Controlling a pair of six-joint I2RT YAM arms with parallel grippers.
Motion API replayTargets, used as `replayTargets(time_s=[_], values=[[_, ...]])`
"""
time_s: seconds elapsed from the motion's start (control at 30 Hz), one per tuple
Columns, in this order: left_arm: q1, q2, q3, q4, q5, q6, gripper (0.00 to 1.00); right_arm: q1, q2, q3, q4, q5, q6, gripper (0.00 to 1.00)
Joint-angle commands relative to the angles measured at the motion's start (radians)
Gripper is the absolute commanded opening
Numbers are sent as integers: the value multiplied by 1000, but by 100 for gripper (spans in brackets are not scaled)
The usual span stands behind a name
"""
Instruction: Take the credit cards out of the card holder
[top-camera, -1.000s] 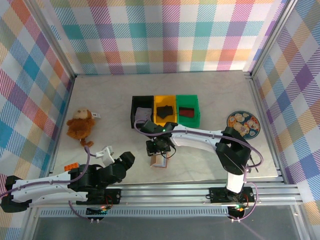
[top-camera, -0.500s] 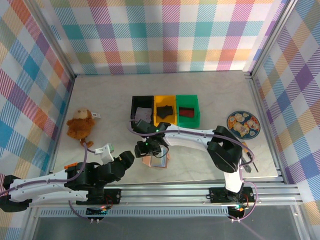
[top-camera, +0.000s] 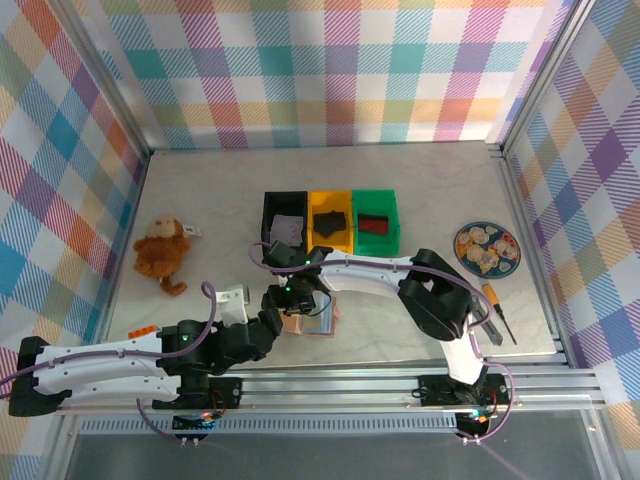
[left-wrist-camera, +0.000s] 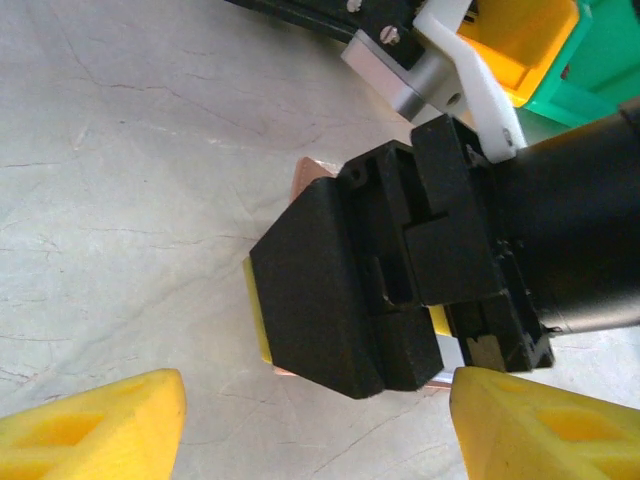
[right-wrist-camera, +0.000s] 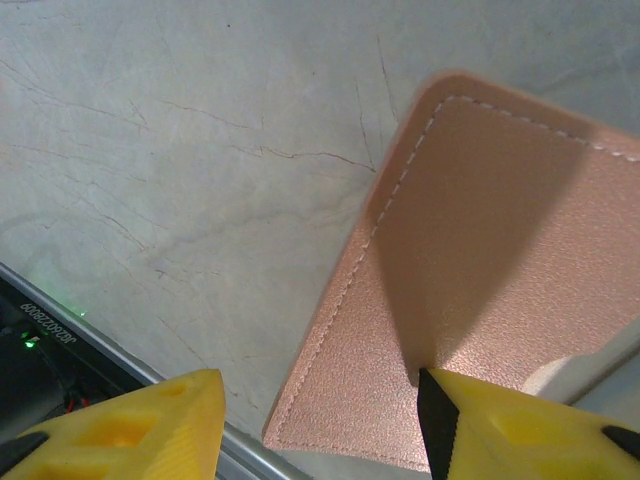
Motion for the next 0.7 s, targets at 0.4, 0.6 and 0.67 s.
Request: replayTargets(time_s=[0.4, 0.6, 0.67], values=[[-8, -137, -115, -22, -23, 41, 66, -19, 63, 27, -18, -64, 33, 70], [-7, -74, -95, -15, -15, 57, 66, -25, 27, 50, -31, -89, -13, 73], [-7, -44, -85, -2, -9, 72, 67, -25, -5, 47, -42, -76, -29, 74]])
